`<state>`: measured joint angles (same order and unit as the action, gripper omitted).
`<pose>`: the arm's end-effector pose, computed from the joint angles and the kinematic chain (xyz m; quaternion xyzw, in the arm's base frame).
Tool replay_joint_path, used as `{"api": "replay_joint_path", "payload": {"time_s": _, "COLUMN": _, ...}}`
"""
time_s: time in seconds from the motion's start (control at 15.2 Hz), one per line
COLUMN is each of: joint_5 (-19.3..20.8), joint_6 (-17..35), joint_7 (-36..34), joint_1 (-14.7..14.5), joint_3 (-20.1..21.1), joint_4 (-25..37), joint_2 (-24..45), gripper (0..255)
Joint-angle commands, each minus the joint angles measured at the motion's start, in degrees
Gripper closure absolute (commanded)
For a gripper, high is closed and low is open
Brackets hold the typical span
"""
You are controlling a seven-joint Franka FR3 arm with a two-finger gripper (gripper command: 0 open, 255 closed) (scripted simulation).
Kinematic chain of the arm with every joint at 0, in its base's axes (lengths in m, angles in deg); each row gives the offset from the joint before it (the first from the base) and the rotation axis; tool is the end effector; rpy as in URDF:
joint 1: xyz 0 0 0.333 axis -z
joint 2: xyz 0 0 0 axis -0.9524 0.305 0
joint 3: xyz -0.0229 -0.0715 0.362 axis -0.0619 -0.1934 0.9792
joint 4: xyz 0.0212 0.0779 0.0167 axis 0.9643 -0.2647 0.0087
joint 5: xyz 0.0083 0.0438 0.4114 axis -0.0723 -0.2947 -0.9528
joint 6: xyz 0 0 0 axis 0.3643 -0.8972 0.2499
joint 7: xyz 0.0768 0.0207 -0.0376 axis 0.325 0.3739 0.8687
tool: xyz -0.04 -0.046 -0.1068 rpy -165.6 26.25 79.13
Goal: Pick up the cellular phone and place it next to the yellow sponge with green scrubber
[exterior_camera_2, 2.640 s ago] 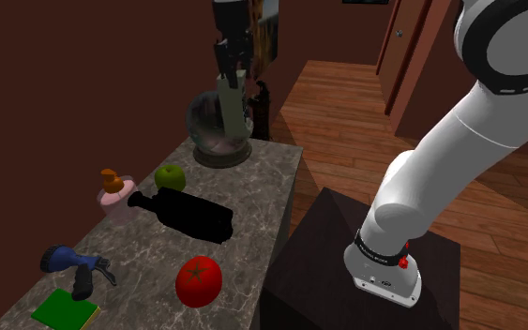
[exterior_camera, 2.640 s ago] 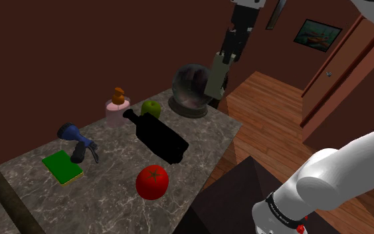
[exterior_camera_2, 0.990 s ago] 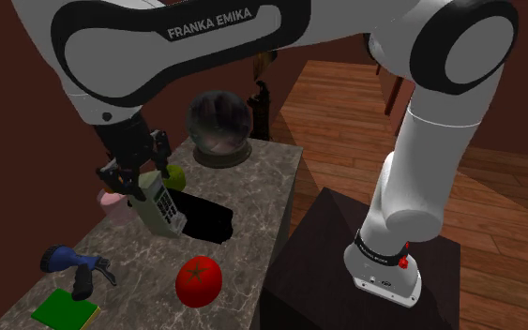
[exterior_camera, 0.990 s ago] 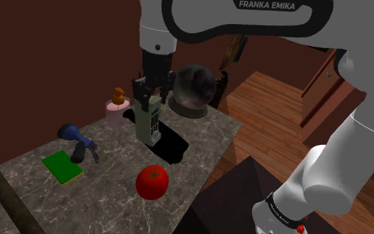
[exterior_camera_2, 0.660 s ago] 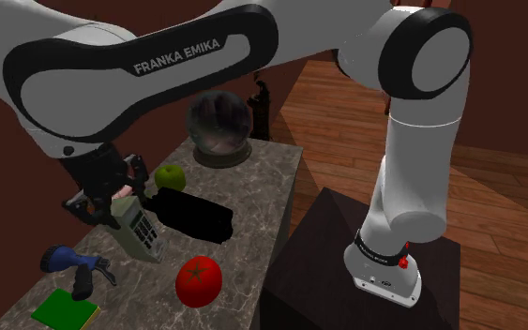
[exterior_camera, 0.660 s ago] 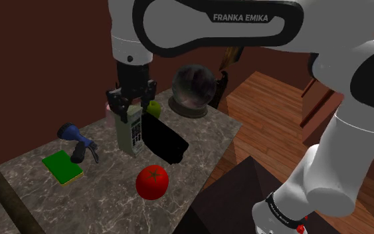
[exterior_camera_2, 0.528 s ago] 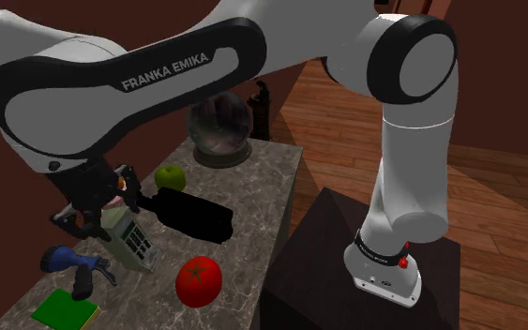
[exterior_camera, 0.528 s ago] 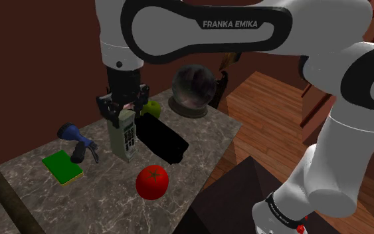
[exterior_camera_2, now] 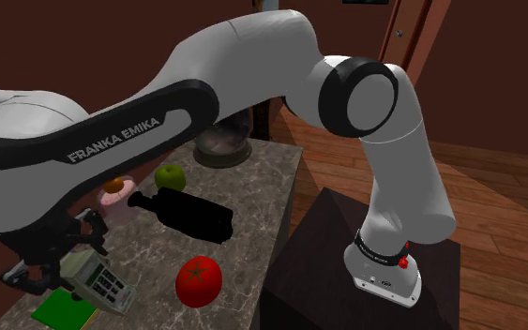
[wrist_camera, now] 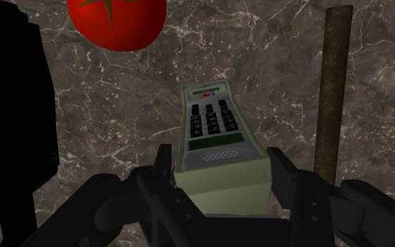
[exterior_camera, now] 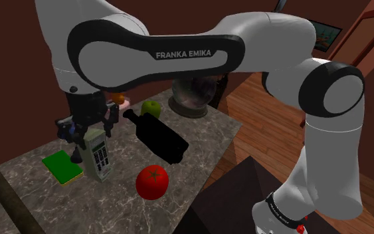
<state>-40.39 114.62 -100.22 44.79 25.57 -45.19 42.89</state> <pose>0.5048 0.5451 0.4753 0.9943 0.1019 -0.0273 0.0181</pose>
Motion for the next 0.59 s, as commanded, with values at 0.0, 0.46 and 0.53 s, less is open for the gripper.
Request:
{"api": "replay_joint_path", "payload": {"time_s": 0.0, "joint_5": 0.3, "joint_6": 1.2, "joint_7": -0.3, "joint_1": -0.2, "joint_3": -0.1, "joint_4": -0.5, "joint_2": 0.6, "gripper": 255}}
{"api": "replay_joint_path", "payload": {"time_s": 0.46, "joint_5": 0.8, "joint_6": 6.1, "joint_7": -0.7, "joint_1": 0.3, "joint_3": -0.4, "joint_4": -4.8, "joint_2": 1.4, "gripper": 255}}
{"api": "replay_joint_path", "payload": {"time_s": 0.53, "joint_5": 0.9, "joint_6": 6.7, "joint_7": -0.8, "joint_1": 0.3, "joint_3": -0.5, "joint_4": -5.3, "joint_2": 1.6, "gripper": 255}}
